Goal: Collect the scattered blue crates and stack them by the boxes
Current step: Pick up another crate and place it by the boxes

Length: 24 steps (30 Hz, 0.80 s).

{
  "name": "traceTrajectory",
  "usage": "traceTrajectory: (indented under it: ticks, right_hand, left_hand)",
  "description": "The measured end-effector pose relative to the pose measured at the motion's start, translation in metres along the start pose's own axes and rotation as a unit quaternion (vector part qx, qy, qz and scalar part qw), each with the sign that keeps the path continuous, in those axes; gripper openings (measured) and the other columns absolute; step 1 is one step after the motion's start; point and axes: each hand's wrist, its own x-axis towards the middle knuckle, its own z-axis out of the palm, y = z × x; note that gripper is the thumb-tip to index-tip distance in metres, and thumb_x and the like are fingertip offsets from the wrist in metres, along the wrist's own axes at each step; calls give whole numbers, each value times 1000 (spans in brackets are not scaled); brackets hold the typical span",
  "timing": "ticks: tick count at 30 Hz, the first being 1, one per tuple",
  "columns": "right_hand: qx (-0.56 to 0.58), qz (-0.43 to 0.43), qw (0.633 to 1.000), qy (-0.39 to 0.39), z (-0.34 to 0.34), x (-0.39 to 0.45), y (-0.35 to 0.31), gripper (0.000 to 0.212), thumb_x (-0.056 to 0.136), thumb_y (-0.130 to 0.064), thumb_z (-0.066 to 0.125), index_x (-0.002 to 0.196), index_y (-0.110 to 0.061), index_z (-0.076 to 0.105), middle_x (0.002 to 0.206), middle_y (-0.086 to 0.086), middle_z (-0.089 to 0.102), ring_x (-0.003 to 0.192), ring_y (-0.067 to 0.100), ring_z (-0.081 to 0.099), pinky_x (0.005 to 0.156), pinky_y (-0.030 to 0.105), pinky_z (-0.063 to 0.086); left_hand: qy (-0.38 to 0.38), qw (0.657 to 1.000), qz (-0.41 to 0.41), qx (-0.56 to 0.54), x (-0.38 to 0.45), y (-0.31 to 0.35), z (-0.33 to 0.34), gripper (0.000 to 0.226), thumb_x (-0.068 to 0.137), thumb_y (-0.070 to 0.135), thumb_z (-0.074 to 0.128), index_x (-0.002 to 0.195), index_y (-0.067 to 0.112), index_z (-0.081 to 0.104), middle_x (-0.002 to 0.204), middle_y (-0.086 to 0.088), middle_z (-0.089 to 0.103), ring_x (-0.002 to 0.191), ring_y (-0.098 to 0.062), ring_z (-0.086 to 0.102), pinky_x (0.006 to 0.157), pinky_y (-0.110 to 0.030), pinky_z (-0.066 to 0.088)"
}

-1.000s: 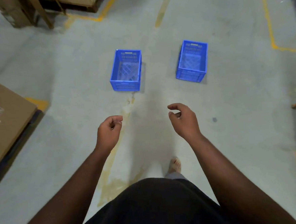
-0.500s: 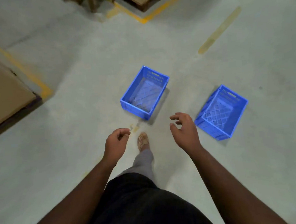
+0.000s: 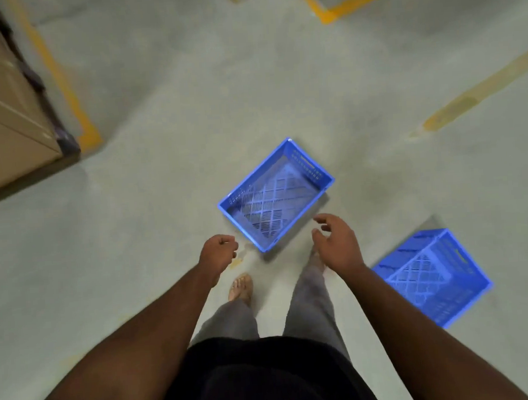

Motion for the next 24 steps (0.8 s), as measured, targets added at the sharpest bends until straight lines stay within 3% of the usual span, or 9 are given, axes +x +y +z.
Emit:
traceTrajectory:
  ticks: [6,9,10,12,15,17,20,22,24]
  right_hand:
    - [0,22,997,-69,62,216,66,38,89,-11,61,126,-12,63,124,9,64,112,27,64,100,40,49]
    - [3,23,996,-82,107,331,112,44,85,-12,65,129,-12,61,128,9,62,117,27,60,105,43,47]
    - [-10,22,997,-73,119,368,131,47,84,-12,66,130,-11,60,130,11,61,120,29,59,107,44,45]
    - [-50,26,997,-47,135,431,174,54,82,-13,68,135,-8,58,134,15,59,127,33,55,110,42,41]
    - [-212,-10,974,-82,159,487,227,79,76,-24,73,146,-6,42,149,14,45,136,38,42,110,49,40]
    - [-336,-39,933,-119,177,502,253,96,75,-31,74,155,-8,26,163,9,25,147,35,26,113,56,35]
    - [-404,-36,906,-117,198,514,277,109,75,-27,75,160,-11,10,170,6,3,154,34,12,118,57,23]
    - [-404,-53,910,-75,205,520,282,105,71,-23,73,159,-10,16,168,13,12,147,42,27,116,56,29]
    - [-350,-90,932,-29,206,527,280,92,68,-18,68,152,-5,32,154,22,37,124,47,48,106,52,40]
  left_hand:
    - [202,978,-39,-20,139,-6,97,23,89,8,52,101,18,69,96,-7,75,85,-28,72,77,-35,58]
    - [234,968,-90,-21,226,-17,157,36,87,10,65,123,13,63,120,-6,68,106,-31,66,92,-37,52]
    - [228,966,-119,-35,257,-23,174,44,87,12,69,129,11,58,124,-7,64,104,-28,64,90,-35,49]
    - [219,960,-154,-86,317,-36,203,42,80,16,76,118,9,59,112,-12,67,85,-26,63,76,-31,46]
    - [302,935,-165,-87,381,-64,217,23,77,9,72,97,9,60,88,-14,67,79,-30,67,60,-29,45]
    - [359,915,-174,-58,409,-85,205,20,77,8,67,95,8,58,85,-12,61,78,-31,67,63,-33,50]
    - [371,902,-221,-16,439,-123,183,25,73,13,61,95,4,67,83,-15,66,80,-39,71,72,-44,59]
    - [380,901,-210,-4,445,-141,180,14,75,16,61,84,7,68,78,-14,69,79,-37,71,72,-44,58]
    - [377,905,-194,-25,441,-146,181,11,81,15,62,87,18,71,80,-8,68,80,-31,70,78,-39,57]
